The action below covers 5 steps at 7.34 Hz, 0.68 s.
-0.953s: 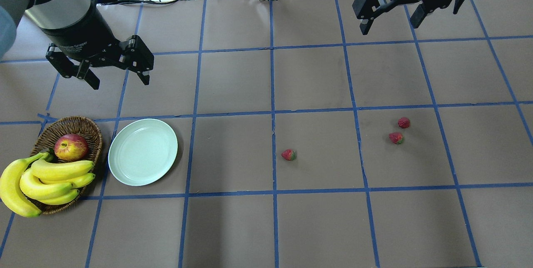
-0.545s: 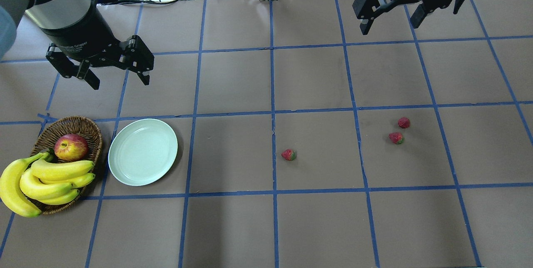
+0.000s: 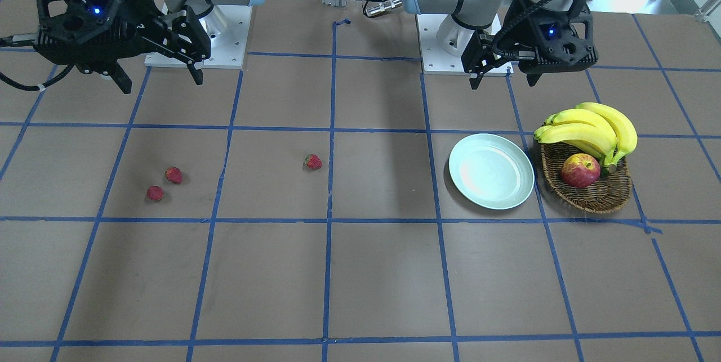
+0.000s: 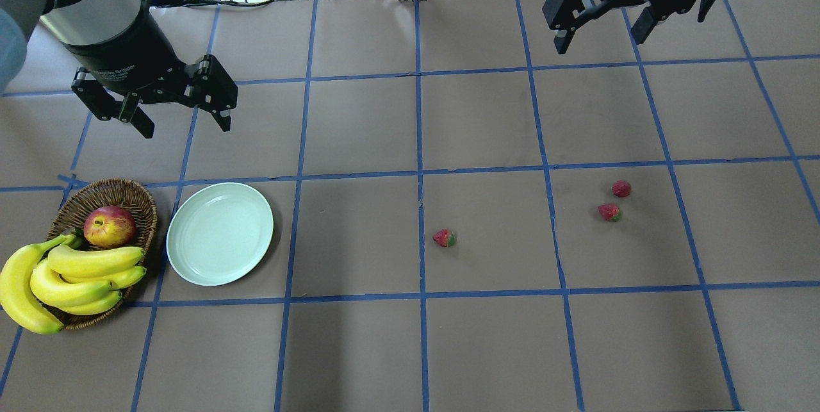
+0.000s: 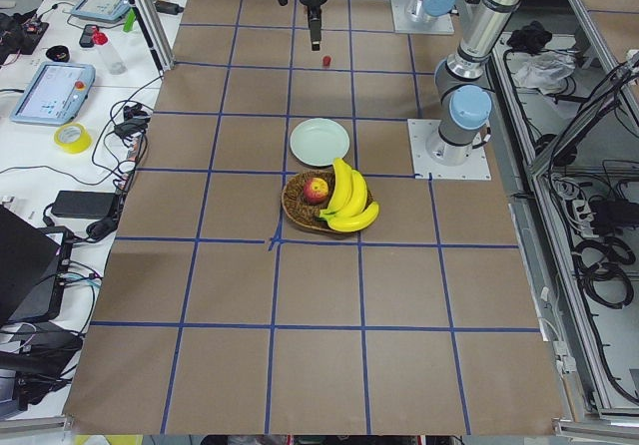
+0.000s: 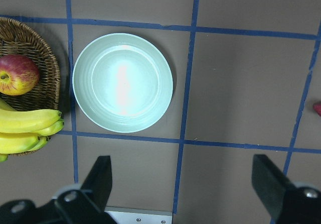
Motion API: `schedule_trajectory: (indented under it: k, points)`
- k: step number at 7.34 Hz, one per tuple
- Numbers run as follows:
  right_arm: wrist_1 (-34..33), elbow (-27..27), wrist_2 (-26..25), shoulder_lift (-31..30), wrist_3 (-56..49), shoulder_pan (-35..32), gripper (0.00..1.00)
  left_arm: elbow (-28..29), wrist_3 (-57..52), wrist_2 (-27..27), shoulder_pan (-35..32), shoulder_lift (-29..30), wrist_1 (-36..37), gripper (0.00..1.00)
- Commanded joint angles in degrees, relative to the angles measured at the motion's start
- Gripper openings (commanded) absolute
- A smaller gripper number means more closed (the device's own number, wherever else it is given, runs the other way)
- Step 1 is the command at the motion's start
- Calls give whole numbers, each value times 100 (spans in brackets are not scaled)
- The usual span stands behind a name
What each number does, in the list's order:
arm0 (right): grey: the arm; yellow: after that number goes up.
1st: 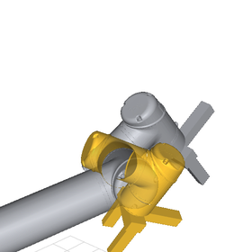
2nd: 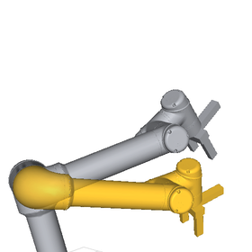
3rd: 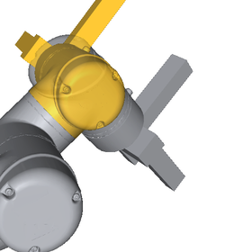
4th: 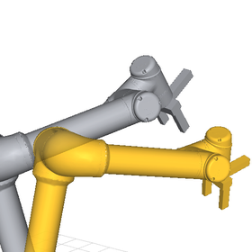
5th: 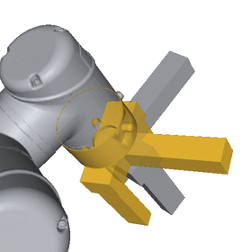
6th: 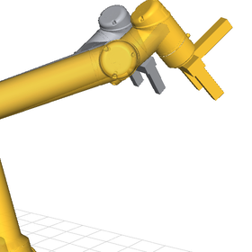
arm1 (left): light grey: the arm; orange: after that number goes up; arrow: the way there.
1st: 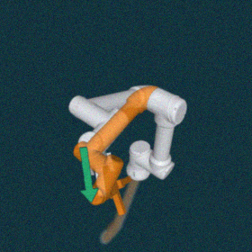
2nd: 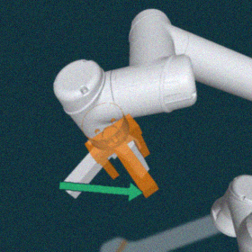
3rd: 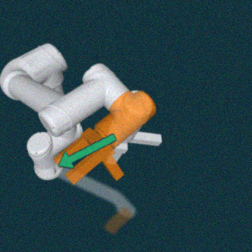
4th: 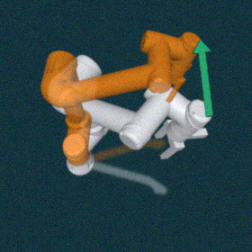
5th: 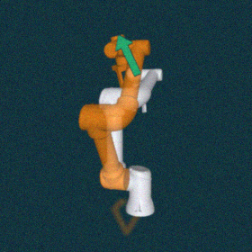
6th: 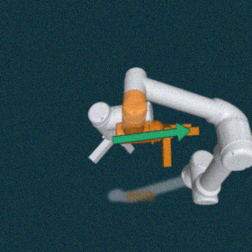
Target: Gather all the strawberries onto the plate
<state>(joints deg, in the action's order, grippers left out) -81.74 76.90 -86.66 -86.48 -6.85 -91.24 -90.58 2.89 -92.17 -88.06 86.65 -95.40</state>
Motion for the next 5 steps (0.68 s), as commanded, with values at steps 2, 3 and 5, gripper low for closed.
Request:
schedule_trajectory:
  k: [2,3,5]
  points:
    - [-96,1,0,0,0,-8,100,-47,1,-2,-1,-7,64,100]
    - [-558,88,-44,17,9,-8,100,-64,1,6,-1,1,108,100]
    - [-606,194,-18,26,17,1,100,-109,1,-2,-10,-7,118,100]
